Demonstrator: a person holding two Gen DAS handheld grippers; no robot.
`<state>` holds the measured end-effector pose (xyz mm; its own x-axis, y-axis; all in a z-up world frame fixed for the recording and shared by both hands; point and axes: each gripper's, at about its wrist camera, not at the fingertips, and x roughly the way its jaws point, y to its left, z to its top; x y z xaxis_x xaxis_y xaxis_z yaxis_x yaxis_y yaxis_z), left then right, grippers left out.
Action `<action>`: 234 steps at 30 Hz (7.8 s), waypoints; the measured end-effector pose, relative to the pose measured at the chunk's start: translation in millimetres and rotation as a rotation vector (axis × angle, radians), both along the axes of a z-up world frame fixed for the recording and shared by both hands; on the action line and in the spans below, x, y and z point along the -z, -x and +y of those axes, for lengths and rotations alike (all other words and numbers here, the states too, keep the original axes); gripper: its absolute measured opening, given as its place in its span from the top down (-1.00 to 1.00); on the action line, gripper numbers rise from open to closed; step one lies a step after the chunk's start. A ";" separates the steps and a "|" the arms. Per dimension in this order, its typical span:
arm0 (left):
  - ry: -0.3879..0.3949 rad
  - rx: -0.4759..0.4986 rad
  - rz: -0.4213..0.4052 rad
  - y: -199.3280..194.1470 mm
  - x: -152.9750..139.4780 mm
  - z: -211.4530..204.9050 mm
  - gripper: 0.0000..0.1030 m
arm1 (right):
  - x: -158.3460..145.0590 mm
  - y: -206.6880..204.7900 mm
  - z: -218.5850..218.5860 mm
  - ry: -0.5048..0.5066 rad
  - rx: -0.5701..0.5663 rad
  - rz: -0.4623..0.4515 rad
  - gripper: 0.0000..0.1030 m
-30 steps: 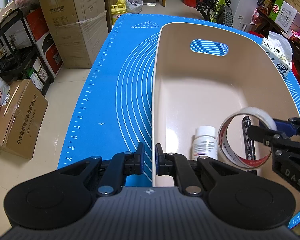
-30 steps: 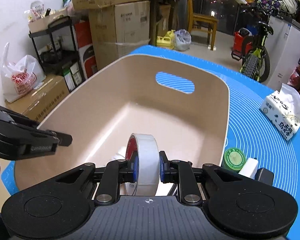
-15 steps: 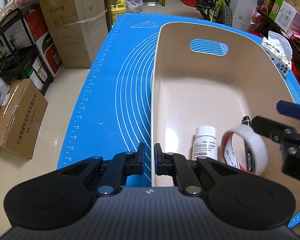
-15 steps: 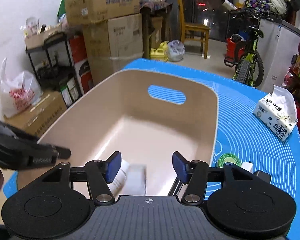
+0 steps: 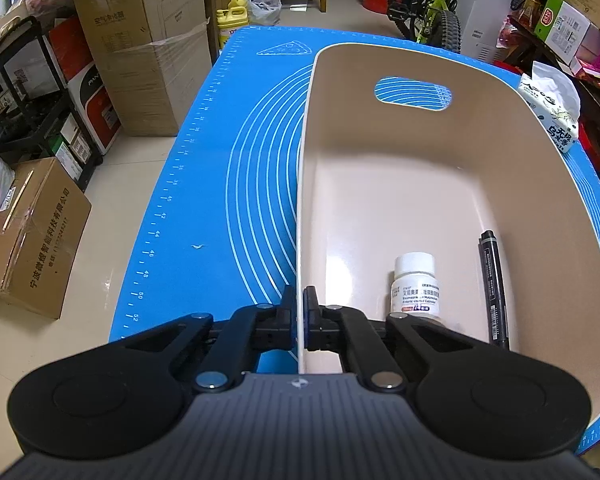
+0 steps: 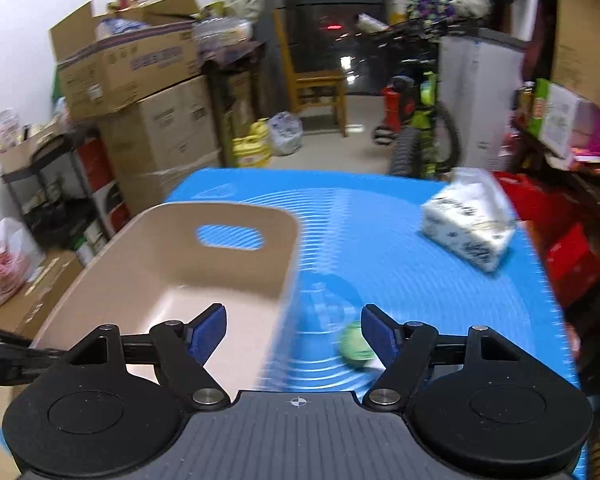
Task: Organize rigid objects
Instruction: 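Move the right gripper to the orange-purple toy and grasp it, then carry the orange-purple toy into the bin and open the right gripper, then move the right gripper to the white charger and grasp it, then carry the white charger into the bin beside the marker and release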
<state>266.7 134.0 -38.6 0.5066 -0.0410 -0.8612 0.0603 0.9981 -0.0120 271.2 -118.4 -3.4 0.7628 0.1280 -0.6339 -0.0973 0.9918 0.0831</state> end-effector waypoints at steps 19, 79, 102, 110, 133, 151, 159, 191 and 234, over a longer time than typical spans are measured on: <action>0.000 0.001 -0.001 0.4 0.2 -2.2 0.93 | 64.6 8.0 -49.3 0.122 0.119 0.103 -0.55; -0.001 0.001 -0.001 0.1 -0.4 -3.3 0.92 | 125.3 22.5 -37.0 0.086 0.096 0.161 0.16; -0.001 0.001 -0.001 0.2 -0.1 -3.3 0.92 | 16.7 19.0 -12.0 0.054 0.034 -0.081 0.18; -0.003 0.001 -0.001 0.0 -0.5 -3.3 0.92 | -8.5 7.5 24.5 0.028 -0.048 -0.122 0.18; -0.014 0.008 -0.002 0.5 -0.3 -2.5 0.92 | 47.9 -24.5 108.9 0.087 -0.216 0.186 0.18; -0.015 0.008 -0.002 0.5 -0.3 -3.7 0.93 | 51.7 -23.9 112.1 0.062 -0.265 0.257 -0.13; -0.014 0.008 -0.002 0.3 -0.5 -4.4 0.92 | 7.7 -6.7 76.0 0.007 -0.223 0.089 -0.30; -0.015 0.009 -0.002 0.4 -0.3 -4.6 0.92 | 95.7 -62.5 -40.4 0.108 0.143 0.214 -0.17; -0.022 0.012 -0.003 -0.4 -0.9 -4.8 0.91 | 87.3 -57.2 -43.0 0.162 0.150 0.140 0.38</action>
